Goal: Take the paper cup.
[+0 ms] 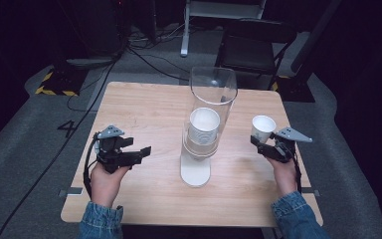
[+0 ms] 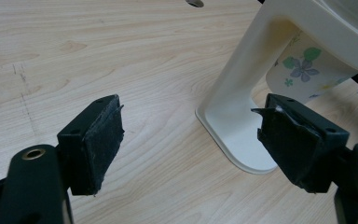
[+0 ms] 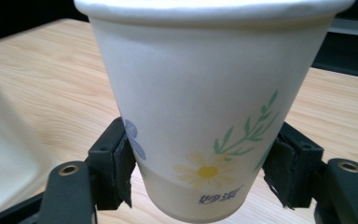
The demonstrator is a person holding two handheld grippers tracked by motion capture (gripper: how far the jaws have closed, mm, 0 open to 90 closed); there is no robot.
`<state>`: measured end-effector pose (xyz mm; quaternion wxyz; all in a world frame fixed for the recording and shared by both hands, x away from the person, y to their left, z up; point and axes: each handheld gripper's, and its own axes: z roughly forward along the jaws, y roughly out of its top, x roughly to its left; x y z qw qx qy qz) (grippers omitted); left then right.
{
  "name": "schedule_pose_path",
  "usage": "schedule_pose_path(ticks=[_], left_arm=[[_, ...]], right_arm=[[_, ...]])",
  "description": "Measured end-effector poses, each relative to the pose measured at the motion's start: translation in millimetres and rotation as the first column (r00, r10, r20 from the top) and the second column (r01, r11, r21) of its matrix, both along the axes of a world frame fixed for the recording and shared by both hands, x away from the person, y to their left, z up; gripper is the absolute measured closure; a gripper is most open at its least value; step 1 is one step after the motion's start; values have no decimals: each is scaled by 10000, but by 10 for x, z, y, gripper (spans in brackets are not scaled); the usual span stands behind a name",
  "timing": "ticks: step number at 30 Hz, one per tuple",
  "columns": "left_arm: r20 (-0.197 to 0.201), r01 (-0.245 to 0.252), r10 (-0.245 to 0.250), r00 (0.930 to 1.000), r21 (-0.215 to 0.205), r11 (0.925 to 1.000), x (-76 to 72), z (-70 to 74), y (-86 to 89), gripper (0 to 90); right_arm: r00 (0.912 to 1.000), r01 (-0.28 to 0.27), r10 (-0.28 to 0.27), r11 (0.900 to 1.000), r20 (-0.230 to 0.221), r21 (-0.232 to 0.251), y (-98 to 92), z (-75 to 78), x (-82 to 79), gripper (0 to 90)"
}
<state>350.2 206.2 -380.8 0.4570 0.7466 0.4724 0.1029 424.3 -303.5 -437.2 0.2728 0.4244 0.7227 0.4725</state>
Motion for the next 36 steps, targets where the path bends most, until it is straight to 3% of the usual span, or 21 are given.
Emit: schedule_pose_path(ticks=[2, 4, 5, 8, 11, 14, 21, 27, 36], left_arm=[[-20, -1, 1, 10000, 2, 10000, -2, -4, -7, 216], [-45, 11, -11, 10000, 30, 10000, -3, -7, -9, 217], [-70, 17, -17, 10000, 30, 10000, -5, -9, -8, 216], [-64, -17, 17, 10000, 18, 10000, -6, -11, -8, 217], [-63, -39, 40, 10000, 39, 10000, -7, -17, -12, 216], [-98, -31, 31, 9999, 52, 10000, -8, -21, -14, 216], [-137, -74, 76, 9999, 84, 9999, -33, -33, 9, 216], [-144, -201, 202, 9997, 65, 9998, -60, -42, 30, 217], [-156, -233, 235, 9996, 136, 9996, -75, -55, 48, 216]], right_arm=[[9994, 332, -333, 9991, -8, -281, -54, 10, 25, 332], [9983, 585, -586, 9981, -69, -201, -114, 8, 54, 332], [9968, 728, -727, 9973, -342, 20, -167, -2, 81, 332], [9954, 745, -736, 9972, -620, 113, -198, -23, 114, 331], [9908, 486, -472, 9988, -1265, 84, -193, -79, 188, 330], [9897, 300, -273, 9994, -1402, 176, -166, -115, 216, 331], [9883, -315, 253, 9987, -1506, -390, -29, -257, 310, 331], [9827, -572, 413, 9948, -1805, -838, 69, -394, 393, 329], [9738, -611, 370, 9930, -2246, -1013, 133, -543, 454, 327]])
